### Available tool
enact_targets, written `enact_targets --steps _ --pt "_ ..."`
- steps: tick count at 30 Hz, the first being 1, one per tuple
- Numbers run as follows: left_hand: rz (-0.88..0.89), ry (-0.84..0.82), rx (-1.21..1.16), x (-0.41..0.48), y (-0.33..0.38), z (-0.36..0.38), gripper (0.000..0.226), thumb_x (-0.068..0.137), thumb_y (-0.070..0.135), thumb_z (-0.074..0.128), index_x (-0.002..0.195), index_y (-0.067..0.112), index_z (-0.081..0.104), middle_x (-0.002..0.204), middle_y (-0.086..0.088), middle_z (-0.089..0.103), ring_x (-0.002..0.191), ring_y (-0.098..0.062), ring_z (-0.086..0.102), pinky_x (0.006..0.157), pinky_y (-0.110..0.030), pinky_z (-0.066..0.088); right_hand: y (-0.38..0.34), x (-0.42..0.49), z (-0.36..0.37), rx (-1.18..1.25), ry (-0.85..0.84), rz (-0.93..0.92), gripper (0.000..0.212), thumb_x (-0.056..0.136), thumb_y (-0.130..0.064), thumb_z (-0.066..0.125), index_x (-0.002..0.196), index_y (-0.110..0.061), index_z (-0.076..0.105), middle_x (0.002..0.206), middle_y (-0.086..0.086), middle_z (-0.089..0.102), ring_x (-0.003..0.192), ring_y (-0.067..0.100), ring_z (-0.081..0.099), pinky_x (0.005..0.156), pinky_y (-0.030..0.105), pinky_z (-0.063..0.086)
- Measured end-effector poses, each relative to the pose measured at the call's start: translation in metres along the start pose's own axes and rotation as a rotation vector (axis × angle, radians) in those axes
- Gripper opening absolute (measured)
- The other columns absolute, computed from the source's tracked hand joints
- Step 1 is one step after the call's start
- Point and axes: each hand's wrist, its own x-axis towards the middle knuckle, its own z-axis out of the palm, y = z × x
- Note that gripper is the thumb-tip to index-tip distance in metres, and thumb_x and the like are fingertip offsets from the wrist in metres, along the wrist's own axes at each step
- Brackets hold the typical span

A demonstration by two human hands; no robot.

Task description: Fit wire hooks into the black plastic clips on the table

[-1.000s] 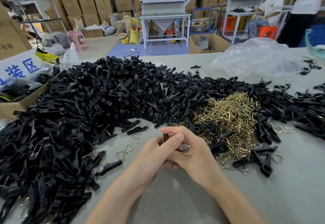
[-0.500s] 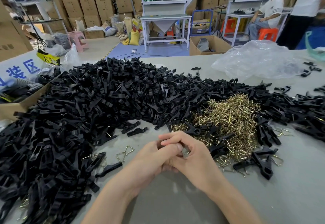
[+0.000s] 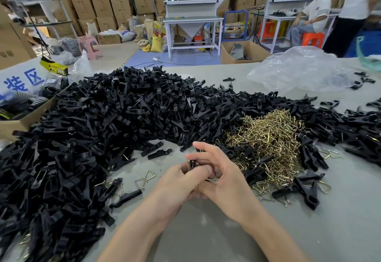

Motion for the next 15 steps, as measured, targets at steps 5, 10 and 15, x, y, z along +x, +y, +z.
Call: enact_targets --steps 5,10,15 --pt "0.007 0.005 -0.050 0.000 0.000 0.001 0.039 0.066 0.047 0.073 0.084 0.012 0.073 0.087 -0.007 0.067 0.079 -0.019 0.065 0.071 -0.033 0.055 -0.001 -0.001 0.001 -0.068 0.009 -0.017 0.048 0.082 0.003 0.076 0.109 -0.037 0.070 0.119 -0.018 0.070 0.112 0.004 0.066 0.092 0.016 0.051" --pt "0.039 -0.052 -0.050 -0.001 0.001 0.001 0.050 0.073 0.073 0.065 0.081 0.025 0.076 0.090 -0.002 0.071 0.078 -0.014 0.066 0.066 -0.029 0.056 -0.007 -0.003 0.002 -0.102 0.040 0.008 0.039 0.086 -0.012 0.076 0.111 -0.041 0.070 0.096 -0.009 0.072 0.089 0.005 0.069 0.073 0.023 0.058" --pt "0.062 0.045 -0.089 -0.008 -0.008 0.009 0.070 0.074 0.075 0.062 0.110 0.016 0.074 0.098 -0.013 0.073 0.075 -0.021 0.067 0.061 -0.030 0.055 -0.021 -0.016 -0.029 0.203 0.310 0.028 0.024 0.086 -0.030 0.076 0.108 -0.024 0.073 0.103 -0.003 0.077 0.096 0.011 0.073 0.077 0.019 0.056"
